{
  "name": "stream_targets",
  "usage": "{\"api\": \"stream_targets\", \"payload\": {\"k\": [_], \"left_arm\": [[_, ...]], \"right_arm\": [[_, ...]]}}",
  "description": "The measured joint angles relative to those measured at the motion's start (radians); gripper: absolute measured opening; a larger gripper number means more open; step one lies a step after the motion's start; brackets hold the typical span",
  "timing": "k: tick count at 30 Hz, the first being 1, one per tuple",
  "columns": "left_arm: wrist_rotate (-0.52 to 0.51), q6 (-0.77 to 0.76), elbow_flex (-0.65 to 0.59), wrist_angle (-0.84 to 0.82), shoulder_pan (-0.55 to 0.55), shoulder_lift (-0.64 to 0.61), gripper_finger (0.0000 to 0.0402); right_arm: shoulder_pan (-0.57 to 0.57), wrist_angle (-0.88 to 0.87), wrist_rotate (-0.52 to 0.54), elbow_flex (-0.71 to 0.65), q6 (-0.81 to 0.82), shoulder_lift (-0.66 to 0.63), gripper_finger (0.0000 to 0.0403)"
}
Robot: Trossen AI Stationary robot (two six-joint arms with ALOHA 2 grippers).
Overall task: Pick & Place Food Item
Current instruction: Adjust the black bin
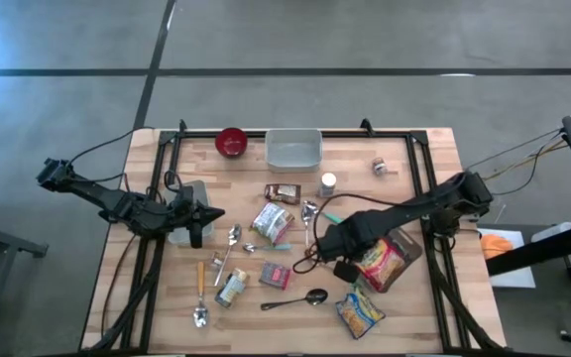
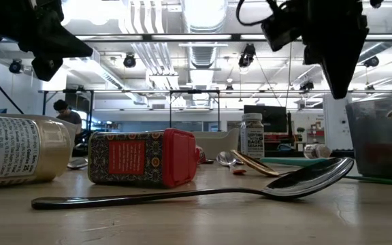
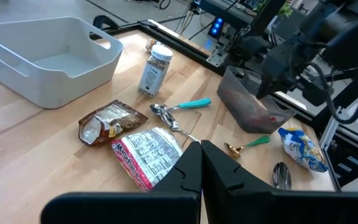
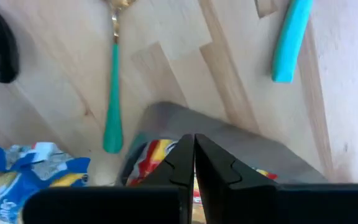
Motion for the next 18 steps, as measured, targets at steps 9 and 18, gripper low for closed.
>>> {"api": "stream_targets", "payload": {"k": [9,18], "left_arm": [[0.000,0.000,0.000,0.003,0.000,0.000,0.0001],[0.000,0.000,0.000,0.003,0.000,0.000,0.0001]], "right_arm": [[-0.004,0.062,0.027,-0.012,0.015,-0.011,0.0013],[-0.016,0.083,0.011,-0.086,0.034,-0.006,0.0013]]}}
